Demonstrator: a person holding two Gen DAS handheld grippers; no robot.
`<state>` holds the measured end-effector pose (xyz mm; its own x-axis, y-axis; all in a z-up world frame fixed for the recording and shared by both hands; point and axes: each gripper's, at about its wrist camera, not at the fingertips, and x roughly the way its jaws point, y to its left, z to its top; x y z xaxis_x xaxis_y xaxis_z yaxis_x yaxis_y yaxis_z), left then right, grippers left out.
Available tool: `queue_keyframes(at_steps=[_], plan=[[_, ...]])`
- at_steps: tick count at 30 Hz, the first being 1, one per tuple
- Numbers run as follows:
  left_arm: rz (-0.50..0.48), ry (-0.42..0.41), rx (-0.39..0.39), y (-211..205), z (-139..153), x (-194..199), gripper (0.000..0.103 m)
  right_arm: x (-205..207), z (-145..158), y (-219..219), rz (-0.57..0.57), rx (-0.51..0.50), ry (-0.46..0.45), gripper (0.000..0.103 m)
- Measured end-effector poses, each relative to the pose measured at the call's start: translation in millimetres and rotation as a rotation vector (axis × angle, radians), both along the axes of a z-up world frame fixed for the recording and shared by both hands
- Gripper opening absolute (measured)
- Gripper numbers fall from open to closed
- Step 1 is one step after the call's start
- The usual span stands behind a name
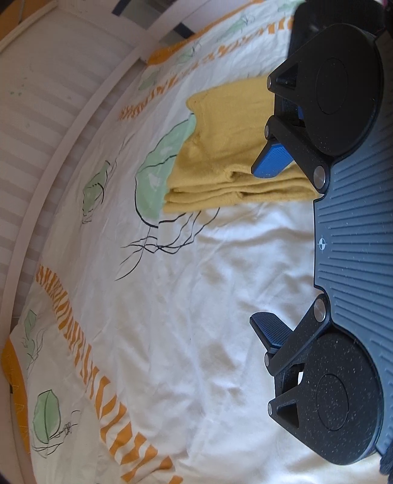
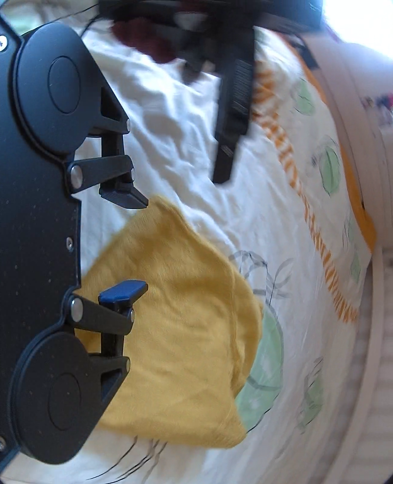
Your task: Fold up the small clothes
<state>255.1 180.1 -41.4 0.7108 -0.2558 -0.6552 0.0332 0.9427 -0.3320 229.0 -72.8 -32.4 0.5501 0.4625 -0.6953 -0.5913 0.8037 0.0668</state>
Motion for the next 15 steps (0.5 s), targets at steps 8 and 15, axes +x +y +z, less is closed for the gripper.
queue_keyframes(at_steps=[8, 15], plan=[[-0.028, 0.042, -0.107, 2.2, 6.3, 21.2, 0.094, -22.5, -10.6, 32.7, 0.107, -0.147, -0.209, 0.057], [-0.155, 0.061, -0.108, -35.5, 21.9, 70.9, 0.082, -14.4, -11.1, 8.9, 0.034, -0.018, -0.108, 0.009]])
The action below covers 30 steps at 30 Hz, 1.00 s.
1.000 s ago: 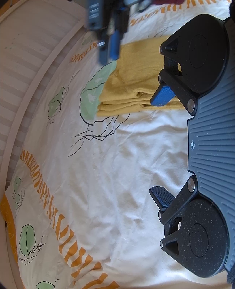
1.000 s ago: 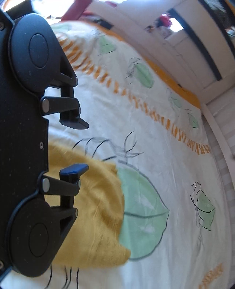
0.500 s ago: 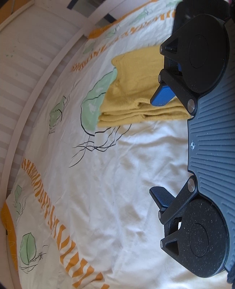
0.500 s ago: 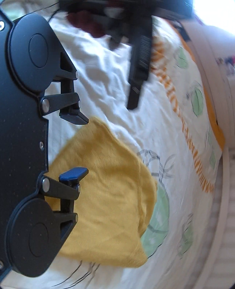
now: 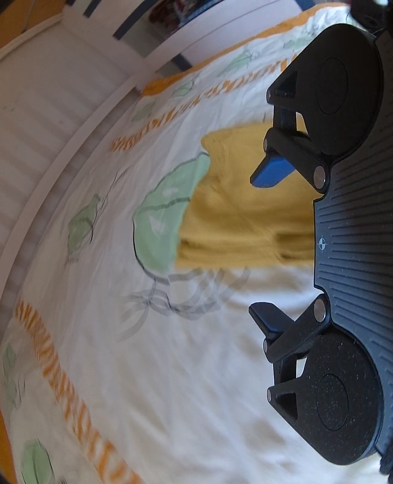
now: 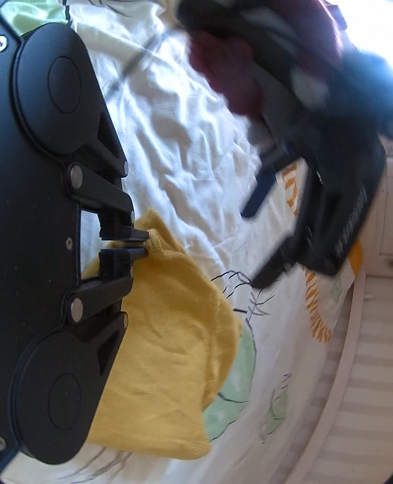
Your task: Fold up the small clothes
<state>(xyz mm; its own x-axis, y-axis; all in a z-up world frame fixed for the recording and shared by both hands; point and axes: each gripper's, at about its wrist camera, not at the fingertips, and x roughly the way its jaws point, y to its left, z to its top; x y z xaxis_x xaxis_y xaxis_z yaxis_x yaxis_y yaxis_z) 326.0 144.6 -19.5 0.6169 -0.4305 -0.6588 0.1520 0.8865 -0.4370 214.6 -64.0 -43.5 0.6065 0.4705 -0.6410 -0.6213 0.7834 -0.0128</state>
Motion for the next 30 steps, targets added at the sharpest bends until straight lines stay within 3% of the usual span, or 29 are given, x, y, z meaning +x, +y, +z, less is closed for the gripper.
queue_keyframes(at_steps=[7, 11, 14, 16, 17, 23, 27, 29, 30], plan=[[-0.028, 0.102, -0.026, -38.7, -14.4, 77.7, 0.076, 0.7, -2.7, -11.7, -0.013, 0.070, 0.028, 0.009], [-0.010, 0.153, 0.021, -48.1, -27.9, 100.0, 0.073, 0.0, -2.9, -14.2, -0.010, 0.096, 0.032, 0.009], [-0.025, 0.182, 0.044, -52.7, -37.3, 106.3, 0.065, 0.5, -4.3, -16.6, -0.014, 0.114, 0.042, 0.010], [-0.025, 0.174, 0.046, -52.8, -39.8, 107.0, 0.051, 2.2, -5.8, -18.3, -0.015, 0.123, 0.047, 0.010], [-0.020, 0.159, 0.046, -53.1, -39.3, 106.5, 0.049, 2.2, -6.4, -18.8, -0.015, 0.126, 0.051, 0.010], [-0.013, 0.064, 0.112, -61.2, -27.1, 97.1, 0.048, -0.4, -8.1, -20.5, -0.016, 0.135, 0.056, 0.010], [-0.042, 0.110, 0.117, -66.4, -32.3, 102.8, 0.048, 0.6, -9.4, -21.0, -0.020, 0.143, 0.062, 0.010], [-0.035, 0.087, 0.112, -67.7, -32.9, 102.6, 0.014, 0.8, -9.7, -21.3, -0.022, 0.142, 0.065, 0.010], [-0.015, 0.059, 0.113, -66.2, -30.5, 98.7, 0.008, 0.7, -9.8, -21.8, -0.023, 0.139, 0.065, 0.010]])
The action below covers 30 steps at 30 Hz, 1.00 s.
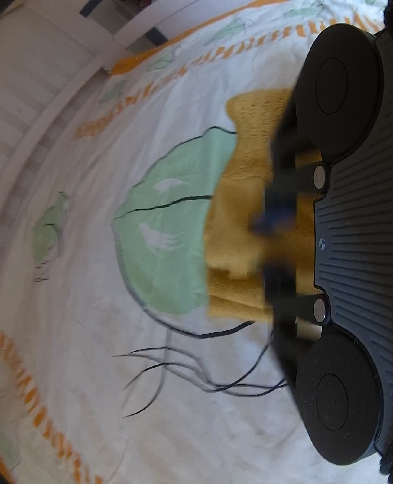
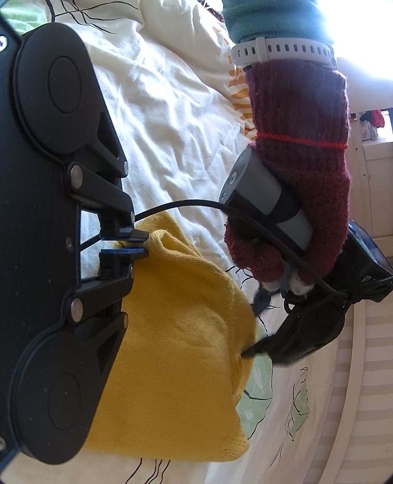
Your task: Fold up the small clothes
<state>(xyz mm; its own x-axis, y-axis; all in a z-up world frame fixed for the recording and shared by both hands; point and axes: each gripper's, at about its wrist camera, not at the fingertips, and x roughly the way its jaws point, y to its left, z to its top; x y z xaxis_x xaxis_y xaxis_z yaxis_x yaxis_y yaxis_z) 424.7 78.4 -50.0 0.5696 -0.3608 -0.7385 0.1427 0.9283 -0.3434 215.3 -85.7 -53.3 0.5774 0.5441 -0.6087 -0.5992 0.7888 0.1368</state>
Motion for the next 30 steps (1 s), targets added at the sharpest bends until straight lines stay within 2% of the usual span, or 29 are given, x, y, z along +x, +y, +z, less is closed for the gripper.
queue_keyframes(at_steps=[2, 4, 5, 7, 9, 10, 12, 14, 15, 16, 18, 21, 28, 30], plan=[[0.039, -0.051, -0.028, 6.0, 4.9, -11.5, 0.008, -0.3, 0.6, -0.4, 0.001, 0.000, 0.002, 0.010], [0.066, -0.109, -0.022, 12.4, 7.5, -22.3, 0.008, -0.7, 0.3, 0.2, 0.005, -0.001, 0.006, 0.010], [0.068, -0.111, -0.009, 14.7, 5.5, -23.7, 0.008, -0.8, -0.7, 1.3, 0.010, -0.003, 0.011, 0.010], [0.051, -0.057, 0.011, 18.9, -5.3, -19.7, 0.010, -0.6, -4.2, 4.8, 0.018, -0.009, 0.025, 0.013], [0.082, -0.030, 0.014, 25.2, -11.8, -15.6, 0.015, -1.5, -5.2, 6.0, 0.019, -0.008, 0.031, 0.016], [0.093, -0.034, -0.005, 29.3, -12.2, -15.8, 0.024, -2.5, -4.1, 4.9, 0.018, -0.005, 0.032, 0.017], [0.107, -0.047, -0.013, 35.9, -9.4, -19.1, 0.033, -4.0, -0.1, -0.4, 0.014, 0.006, 0.035, 0.020], [0.100, -0.074, -0.004, 41.7, -3.5, -27.3, 0.038, -4.8, 5.0, -9.4, 0.005, 0.024, 0.041, 0.045], [0.093, -0.084, -0.003, 44.9, -0.3, -32.2, 0.047, -5.3, 7.9, -14.9, 0.003, 0.039, 0.045, 0.062], [0.089, -0.090, -0.005, 48.7, 2.9, -38.0, 0.058, -6.2, 10.9, -20.7, 0.003, 0.058, 0.049, 0.073], [0.080, -0.098, -0.029, 55.1, 7.6, -52.0, 0.064, -8.3, 16.6, -32.4, -0.009, 0.086, 0.054, 0.073], [0.064, -0.067, -0.065, 63.3, 9.9, -72.4, 0.071, -7.7, 21.2, -50.8, -0.046, 0.124, 0.076, 0.078], [-0.025, 0.021, -0.121, 63.3, 2.5, -119.8, 0.073, 9.9, 19.6, -103.8, -0.190, 0.221, 0.162, 0.080], [-0.052, 0.048, -0.137, 59.1, -2.6, -127.6, 0.076, 19.2, 17.5, -119.9, -0.236, 0.265, 0.189, 0.083]])
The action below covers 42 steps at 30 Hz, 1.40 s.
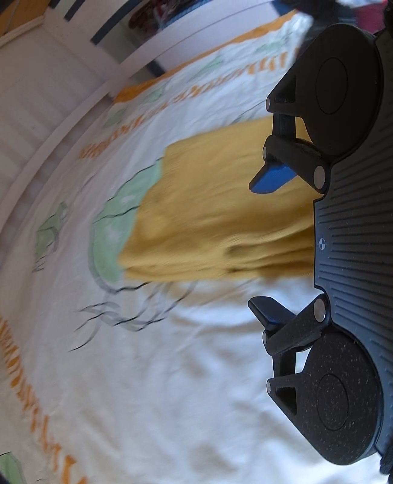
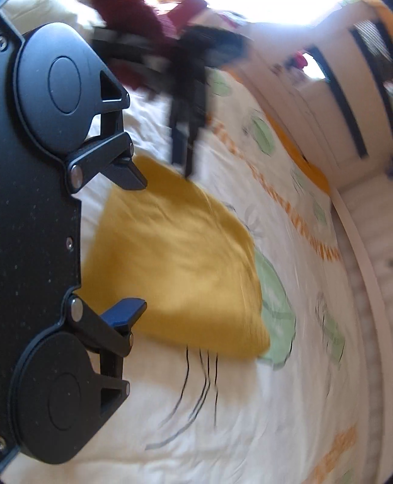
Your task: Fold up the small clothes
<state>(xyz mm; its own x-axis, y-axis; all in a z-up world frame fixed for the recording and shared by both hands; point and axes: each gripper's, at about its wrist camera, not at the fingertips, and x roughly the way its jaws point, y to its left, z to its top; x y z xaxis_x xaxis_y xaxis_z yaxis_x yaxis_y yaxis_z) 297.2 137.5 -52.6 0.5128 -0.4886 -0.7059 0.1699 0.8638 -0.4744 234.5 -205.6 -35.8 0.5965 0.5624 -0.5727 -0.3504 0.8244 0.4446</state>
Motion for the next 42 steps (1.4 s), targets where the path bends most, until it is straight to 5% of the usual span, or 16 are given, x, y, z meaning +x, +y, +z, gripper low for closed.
queue_keyframes(at_steps=[9, 20, 27, 29, 30, 31, 34, 42], plan=[[-0.034, 0.040, -0.025, -23.3, -22.3, 3.3, 0.078, 62.4, -24.1, -55.1, -0.139, 0.184, 0.119, 0.088], [-0.038, 0.039, -0.153, -35.3, -38.6, 29.8, 0.079, 127.9, -56.1, -56.2, -0.088, 0.394, 0.192, 0.090], [-0.080, 0.055, -0.247, -39.5, -38.4, 21.2, 0.078, 138.5, -58.5, -47.1, -0.053, 0.398, 0.190, 0.090], [-0.075, 0.057, -0.266, -36.7, -40.0, 17.4, 0.073, 135.6, -59.4, -49.0, -0.048, 0.380, 0.192, 0.076], [-0.070, 0.064, -0.270, -35.0, -41.1, 17.8, 0.048, 136.4, -60.3, -49.5, -0.056, 0.360, 0.202, 0.057], [-0.050, 0.081, -0.270, -32.2, -42.8, 19.5, 0.012, 137.9, -62.1, -50.3, -0.061, 0.350, 0.215, 0.046], [-0.010, 0.147, -0.376, -20.7, -51.1, 21.7, 0.014, 132.1, -58.8, -52.7, -0.092, 0.345, 0.225, 0.044], [-0.094, 0.188, -0.468, -20.4, -37.5, -18.4, 0.014, 88.6, -33.9, -58.3, -0.114, 0.348, 0.271, 0.043]])
